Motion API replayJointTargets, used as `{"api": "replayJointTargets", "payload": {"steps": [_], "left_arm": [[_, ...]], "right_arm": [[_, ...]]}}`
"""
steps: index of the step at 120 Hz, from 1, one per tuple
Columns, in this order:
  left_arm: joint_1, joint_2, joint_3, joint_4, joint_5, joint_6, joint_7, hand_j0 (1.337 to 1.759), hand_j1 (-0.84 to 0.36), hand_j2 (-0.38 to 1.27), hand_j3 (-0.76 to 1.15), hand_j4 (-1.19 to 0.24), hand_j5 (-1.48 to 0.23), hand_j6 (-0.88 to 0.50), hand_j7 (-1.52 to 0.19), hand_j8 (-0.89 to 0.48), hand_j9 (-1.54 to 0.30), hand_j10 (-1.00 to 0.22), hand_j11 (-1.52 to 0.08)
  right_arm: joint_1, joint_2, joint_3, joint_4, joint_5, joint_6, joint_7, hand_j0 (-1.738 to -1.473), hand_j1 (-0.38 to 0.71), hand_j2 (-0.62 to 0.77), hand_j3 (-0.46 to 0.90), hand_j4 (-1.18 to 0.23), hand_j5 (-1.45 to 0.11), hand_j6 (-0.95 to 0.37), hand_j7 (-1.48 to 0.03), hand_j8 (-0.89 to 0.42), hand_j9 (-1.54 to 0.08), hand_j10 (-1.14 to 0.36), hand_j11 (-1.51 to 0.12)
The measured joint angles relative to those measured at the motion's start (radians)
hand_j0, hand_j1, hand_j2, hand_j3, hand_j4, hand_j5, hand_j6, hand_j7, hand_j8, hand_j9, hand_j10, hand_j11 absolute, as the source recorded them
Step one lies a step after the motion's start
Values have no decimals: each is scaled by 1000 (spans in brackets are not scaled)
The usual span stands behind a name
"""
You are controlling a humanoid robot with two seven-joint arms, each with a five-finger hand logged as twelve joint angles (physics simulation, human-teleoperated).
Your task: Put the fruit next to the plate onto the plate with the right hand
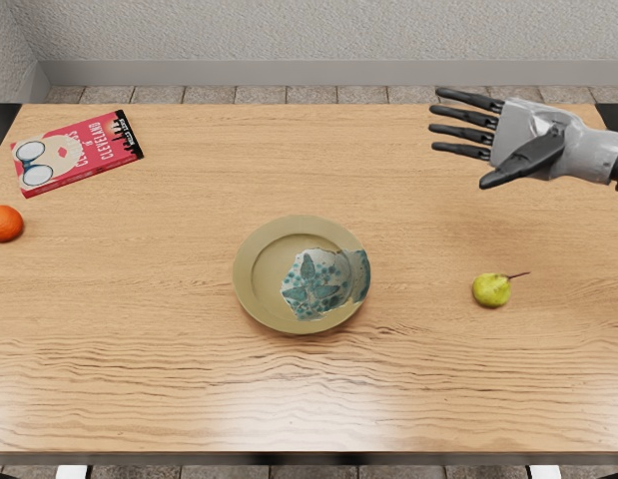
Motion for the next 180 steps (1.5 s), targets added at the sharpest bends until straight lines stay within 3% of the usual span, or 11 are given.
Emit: {"api": "replayJointTargets", "payload": {"steps": [32,48,60,74,90,104,148,180], "left_arm": [[-1,0,0,0,0,0,0,1658,349,0,0,-1,0,-1,0,-1,0,0,0],[0,0,0,0,0,0,0,1658,349,0,0,-1,0,-1,0,-1,0,0,0],[0,0,0,0,0,0,0,1658,349,0,0,-1,0,-1,0,-1,0,0,0],[0,0,0,0,0,0,0,1658,349,0,0,-1,0,-1,0,-1,0,0,0],[-1,0,0,0,0,0,0,1658,349,0,0,-1,0,-1,0,-1,0,0,0],[0,0,0,0,0,0,0,1658,349,0,0,-1,0,-1,0,-1,0,0,0],[0,0,0,0,0,0,0,1658,349,0,0,-1,0,-1,0,-1,0,0,0],[-1,0,0,0,0,0,0,1658,349,0,0,-1,0,-1,0,-1,0,0,0]], "right_arm": [[16,-25,25,70,-38,0,-10,-1658,-313,-5,0,-29,-40,-28,-40,-29,-40,-29,-40],[25,-35,90,120,-295,0,-3,-1658,-312,-5,0,-30,-41,-29,-42,-30,-41,-30,-41],[31,-54,116,212,-514,0,-1,-1658,-311,-5,0,-32,-42,-31,-42,-32,-42,-32,-42],[33,-105,118,322,-663,-1,-8,-1658,-311,-5,0,-34,-43,-34,-43,-34,-43,-34,-43],[29,-132,116,406,-760,-10,-59,-1658,-309,-5,0,-36,-45,-37,-45,-36,-45,-36,-45],[18,-136,116,465,-865,-27,-78,-1658,-307,-6,0,-39,-48,-40,-47,-39,-47,-38,-47],[-28,-80,97,512,-1194,-65,-87,-1658,-300,-7,0,-46,-55,-48,-55,-47,-55,-45,-55],[-39,-103,46,535,-1292,-70,-106,-1658,-286,-9,0,-59,-70,-61,-70,-59,-70,-58,-70]]}}
